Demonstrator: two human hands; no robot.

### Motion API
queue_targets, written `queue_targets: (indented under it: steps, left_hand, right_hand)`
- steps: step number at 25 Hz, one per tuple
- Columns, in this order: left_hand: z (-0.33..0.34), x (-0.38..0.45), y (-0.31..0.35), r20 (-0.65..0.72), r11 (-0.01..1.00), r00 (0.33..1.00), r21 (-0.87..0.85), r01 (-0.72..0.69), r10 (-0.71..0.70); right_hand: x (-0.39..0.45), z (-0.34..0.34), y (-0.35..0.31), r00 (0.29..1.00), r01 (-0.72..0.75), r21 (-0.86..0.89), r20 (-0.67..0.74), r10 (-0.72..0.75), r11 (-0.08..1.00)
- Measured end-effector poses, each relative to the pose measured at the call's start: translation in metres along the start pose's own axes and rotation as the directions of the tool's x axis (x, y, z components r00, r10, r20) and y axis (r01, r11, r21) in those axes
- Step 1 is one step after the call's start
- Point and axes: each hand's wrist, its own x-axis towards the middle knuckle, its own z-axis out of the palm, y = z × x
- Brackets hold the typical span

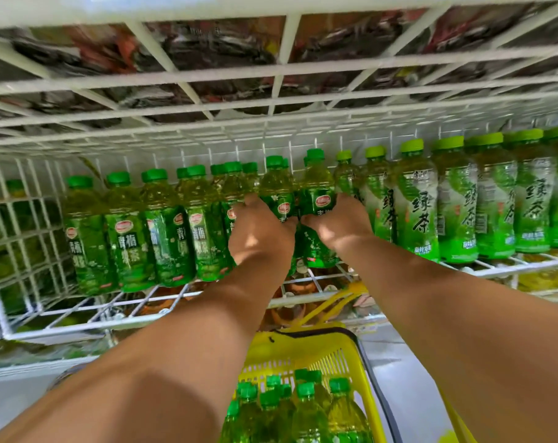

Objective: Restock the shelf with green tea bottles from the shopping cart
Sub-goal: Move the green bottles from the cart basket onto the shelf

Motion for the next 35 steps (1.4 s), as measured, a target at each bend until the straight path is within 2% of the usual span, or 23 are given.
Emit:
queue_targets:
  steps: [5, 10, 14, 17, 22, 26, 28, 31, 33, 35]
  left_hand:
    - [0.006, 0.004, -0.001, -0.070, 0.995, 0.996, 0.090, -0.043, 0.049]
    - [0.011, 0.004, -0.003, -0.035, 0.999, 0.999, -0.039, -0.024, 0.023]
    - [0.016, 0.000, -0.001, -0.067, 0.997, 0.996, -0.054, -0.060, 0.056]
    - [0.020, -0.004, -0.008, -0.113, 0.988, 0.983, 0.070, -0.138, 0.145]
    - [0.023, 0.001, -0.012, 0.042, 0.983, 0.990, 0.123, -0.137, 0.132]
    - [0.015, 0.002, -0.018, 0.125, 0.994, 0.987, -0.051, -0.092, 0.098]
    - [0.009, -0.005, -0.028, 0.118, 0.987, 0.981, -0.066, -0.147, 0.154]
    - [-0.005, -0.028, -0.049, 0.102, 0.960, 0.957, 0.029, -0.277, 0.273]
    - [-0.017, -0.040, -0.065, 0.089, 0.929, 0.939, 0.137, -0.343, 0.333]
    - [-0.029, -0.048, -0.076, 0.078, 0.885, 0.915, 0.234, -0.403, 0.397]
  right_hand:
    - [0.005, 0.010, 0.009, 0.999, -0.005, 0.016, 0.047, 0.004, 1.000]
    - [0.008, 0.015, 0.006, 0.990, 0.114, -0.123, 0.098, -0.102, 0.986]
    - [0.007, 0.014, 0.007, 0.985, 0.136, -0.127, 0.124, -0.121, 0.982]
    - [0.009, 0.014, 0.006, 0.983, 0.136, -0.124, 0.140, -0.119, 0.983]
    - [0.004, 0.012, 0.004, 0.980, 0.082, -0.255, 0.196, -0.032, 0.963]
    - [-0.004, 0.002, -0.002, 0.974, 0.090, -0.325, 0.226, -0.016, 0.941]
    - [-0.008, -0.007, -0.002, 0.977, 0.085, -0.318, 0.212, -0.017, 0.944]
    - [-0.027, -0.017, 0.000, 0.979, 0.088, -0.335, 0.205, -0.019, 0.938]
    - [-0.046, -0.020, 0.004, 0.970, 0.179, -0.425, 0.229, -0.085, 0.887]
    - [-0.068, -0.023, 0.007, 0.949, 0.306, -0.507, 0.228, -0.218, 0.806]
